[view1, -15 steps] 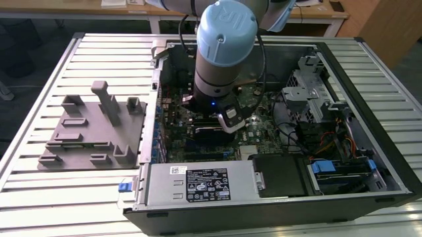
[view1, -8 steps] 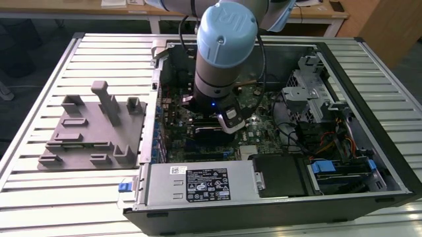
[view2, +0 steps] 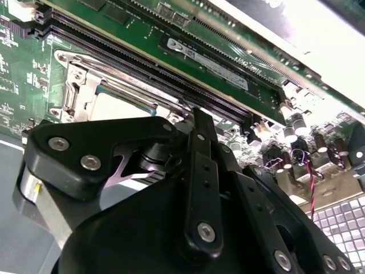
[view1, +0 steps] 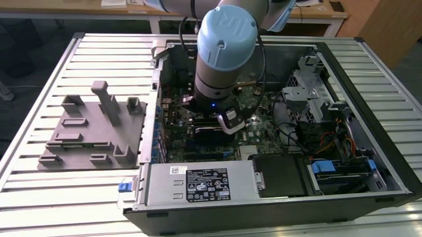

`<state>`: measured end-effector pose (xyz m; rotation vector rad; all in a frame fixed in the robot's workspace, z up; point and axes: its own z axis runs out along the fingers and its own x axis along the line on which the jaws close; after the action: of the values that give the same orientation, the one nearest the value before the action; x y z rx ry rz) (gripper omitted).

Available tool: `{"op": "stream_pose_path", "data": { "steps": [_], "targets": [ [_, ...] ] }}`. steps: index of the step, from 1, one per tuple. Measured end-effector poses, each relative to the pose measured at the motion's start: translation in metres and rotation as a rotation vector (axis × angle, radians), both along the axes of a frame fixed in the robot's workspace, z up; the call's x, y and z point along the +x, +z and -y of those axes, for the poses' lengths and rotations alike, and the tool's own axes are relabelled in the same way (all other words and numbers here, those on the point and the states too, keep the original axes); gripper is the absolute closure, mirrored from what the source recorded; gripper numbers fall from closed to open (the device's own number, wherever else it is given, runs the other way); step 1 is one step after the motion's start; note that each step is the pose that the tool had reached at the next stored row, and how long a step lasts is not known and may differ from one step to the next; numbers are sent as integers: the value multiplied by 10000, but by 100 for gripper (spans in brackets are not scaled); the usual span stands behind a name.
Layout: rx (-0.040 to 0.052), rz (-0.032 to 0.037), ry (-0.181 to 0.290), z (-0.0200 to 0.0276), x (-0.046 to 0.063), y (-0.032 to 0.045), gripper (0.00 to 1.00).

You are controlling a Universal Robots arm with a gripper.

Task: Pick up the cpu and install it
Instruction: 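Install the second cpu locking lever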

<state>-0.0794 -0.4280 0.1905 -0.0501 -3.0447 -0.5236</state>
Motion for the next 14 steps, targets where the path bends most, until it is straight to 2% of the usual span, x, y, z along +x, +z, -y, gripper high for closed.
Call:
{"op": "stream_pose_path", "data": {
  "steps": [4, 11, 14],
  "targets": [
    [120, 6, 1, -2, 1, -30, 89],
    [117, 2, 0, 0, 1, -49, 89],
    [128, 7, 0, -3, 2, -13, 89]
  ]
}}
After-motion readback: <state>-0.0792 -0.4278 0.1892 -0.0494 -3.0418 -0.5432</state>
